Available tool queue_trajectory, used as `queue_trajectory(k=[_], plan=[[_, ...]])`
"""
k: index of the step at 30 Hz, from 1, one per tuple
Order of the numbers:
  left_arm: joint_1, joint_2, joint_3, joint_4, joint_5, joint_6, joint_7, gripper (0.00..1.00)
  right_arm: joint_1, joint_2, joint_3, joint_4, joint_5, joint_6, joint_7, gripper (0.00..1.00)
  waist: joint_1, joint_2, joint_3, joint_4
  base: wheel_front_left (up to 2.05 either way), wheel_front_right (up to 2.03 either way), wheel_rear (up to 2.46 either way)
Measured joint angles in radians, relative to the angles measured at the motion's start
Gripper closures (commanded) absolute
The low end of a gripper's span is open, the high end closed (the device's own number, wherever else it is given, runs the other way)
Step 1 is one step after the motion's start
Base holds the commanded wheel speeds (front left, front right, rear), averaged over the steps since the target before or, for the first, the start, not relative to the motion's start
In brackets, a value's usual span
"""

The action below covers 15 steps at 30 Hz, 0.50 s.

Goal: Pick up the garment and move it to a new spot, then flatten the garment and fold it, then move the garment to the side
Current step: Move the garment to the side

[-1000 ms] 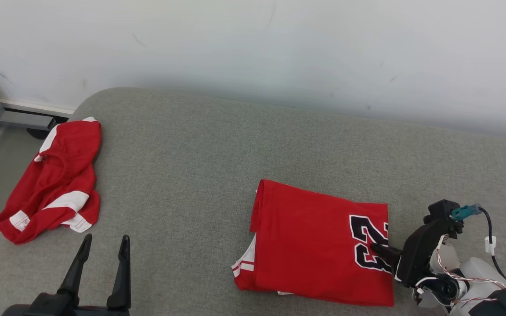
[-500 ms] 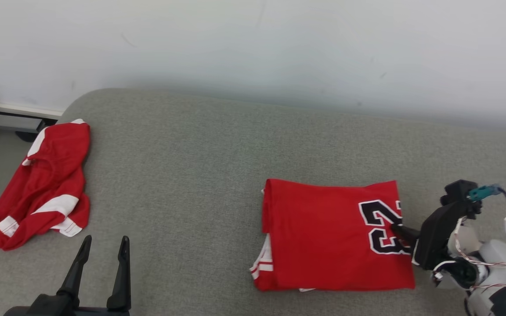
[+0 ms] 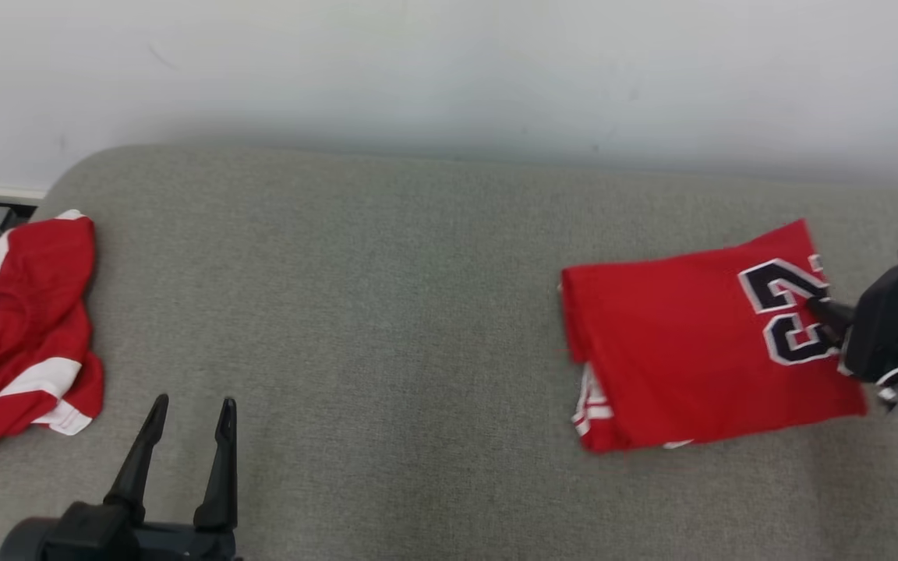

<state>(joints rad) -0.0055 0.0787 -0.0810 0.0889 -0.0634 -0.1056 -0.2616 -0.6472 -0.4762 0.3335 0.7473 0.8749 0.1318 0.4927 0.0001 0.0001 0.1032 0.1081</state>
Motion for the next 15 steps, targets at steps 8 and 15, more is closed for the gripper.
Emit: queue_trajectory(k=[8,15], plan=[[-0.047,0.027,-0.002,-0.006,0.003,-0.002,0.000,0.00,-0.109,-0.077,-0.021,0.076,-0.038,0.000,0.012,1.00,0.0001,0.0000,0.066,-0.032,0.00,0.00,0.00],[-0.089,0.032,-0.023,-0.008,0.010,-0.008,0.000,0.00,-0.190,-0.130,-0.048,0.152,-0.062,0.000,0.020,1.00,0.0001,0.0001,0.121,-0.058,0.00,0.00,0.00]])
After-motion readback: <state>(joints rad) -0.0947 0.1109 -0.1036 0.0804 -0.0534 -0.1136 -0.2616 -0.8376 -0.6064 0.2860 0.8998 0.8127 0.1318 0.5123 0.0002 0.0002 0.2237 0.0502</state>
